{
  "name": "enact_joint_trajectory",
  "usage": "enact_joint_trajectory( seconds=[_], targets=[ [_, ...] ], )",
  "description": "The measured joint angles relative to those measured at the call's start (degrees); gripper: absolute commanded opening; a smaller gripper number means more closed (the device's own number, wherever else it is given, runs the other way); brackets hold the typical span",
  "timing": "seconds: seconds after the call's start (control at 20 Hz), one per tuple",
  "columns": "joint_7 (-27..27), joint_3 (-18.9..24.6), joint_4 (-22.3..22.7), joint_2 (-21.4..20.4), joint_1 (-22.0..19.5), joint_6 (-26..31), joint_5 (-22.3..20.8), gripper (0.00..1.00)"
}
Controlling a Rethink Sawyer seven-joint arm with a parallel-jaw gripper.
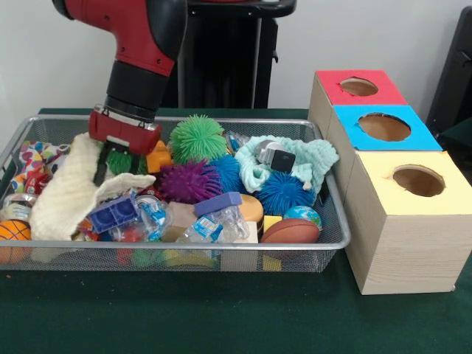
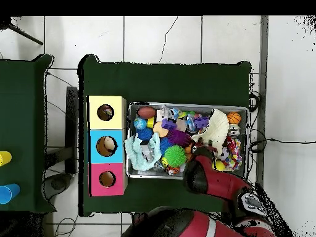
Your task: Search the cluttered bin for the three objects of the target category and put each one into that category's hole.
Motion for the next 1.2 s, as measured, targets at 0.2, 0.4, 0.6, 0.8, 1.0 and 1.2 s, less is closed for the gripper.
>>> enact_joint_trajectory(
  seconds=[0.2, 0.4, 0.6, 0.8, 1.0, 1.2],
  targets=[
    [0.00, 0.69, -0.42, 0.21, -0.42, 0.00, -0.87, 0.00],
    [0.00, 1.74, -0.70, 0.28, -0.77, 0.02, -1.63, 0.00],
    [0.00, 1.96, -0.44, -0.86, -0.60, 0.11, -1.66, 0.00],
    [0.00, 0.76, 0.24, -4.42, 1.62, 2.22, -1.67, 0.00],
    [0.00, -1.64, 0.31, -8.02, 5.25, 5.59, -1.55, 0.00],
    [0.00, -5.15, 0.29, -12.36, 10.41, 10.55, -1.03, 0.00]
  ],
)
